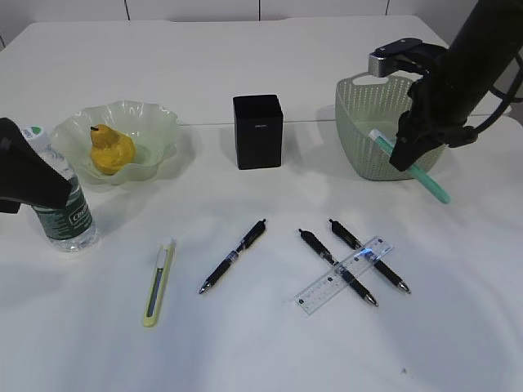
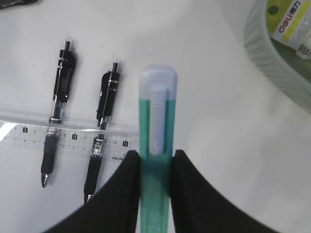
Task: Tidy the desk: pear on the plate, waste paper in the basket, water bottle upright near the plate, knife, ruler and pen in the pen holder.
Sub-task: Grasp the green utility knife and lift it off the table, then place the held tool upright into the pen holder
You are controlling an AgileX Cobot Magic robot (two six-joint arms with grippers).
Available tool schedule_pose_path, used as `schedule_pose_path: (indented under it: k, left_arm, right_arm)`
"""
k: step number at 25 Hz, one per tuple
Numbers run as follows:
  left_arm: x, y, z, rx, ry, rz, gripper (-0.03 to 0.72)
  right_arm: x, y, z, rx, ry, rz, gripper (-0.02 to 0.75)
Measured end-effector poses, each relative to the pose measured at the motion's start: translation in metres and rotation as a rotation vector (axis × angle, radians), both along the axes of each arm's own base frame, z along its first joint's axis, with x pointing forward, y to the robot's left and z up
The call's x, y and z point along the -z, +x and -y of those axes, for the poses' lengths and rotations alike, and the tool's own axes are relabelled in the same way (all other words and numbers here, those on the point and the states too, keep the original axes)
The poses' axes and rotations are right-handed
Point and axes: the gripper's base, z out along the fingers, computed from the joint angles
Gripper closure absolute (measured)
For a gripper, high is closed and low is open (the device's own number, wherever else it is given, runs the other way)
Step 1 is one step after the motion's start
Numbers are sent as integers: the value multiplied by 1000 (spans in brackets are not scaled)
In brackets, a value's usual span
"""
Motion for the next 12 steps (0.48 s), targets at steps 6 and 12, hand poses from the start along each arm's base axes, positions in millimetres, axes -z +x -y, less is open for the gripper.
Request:
schedule_pose_path:
  k: [6,12]
  left_arm:
    - [0,0,0,0,0,0,232]
    - [0,0,0,0,0,0,232]
  right_arm:
    - [-1,4,0,13,5,44,566]
    - [-2,7,-3,62,43,59,566]
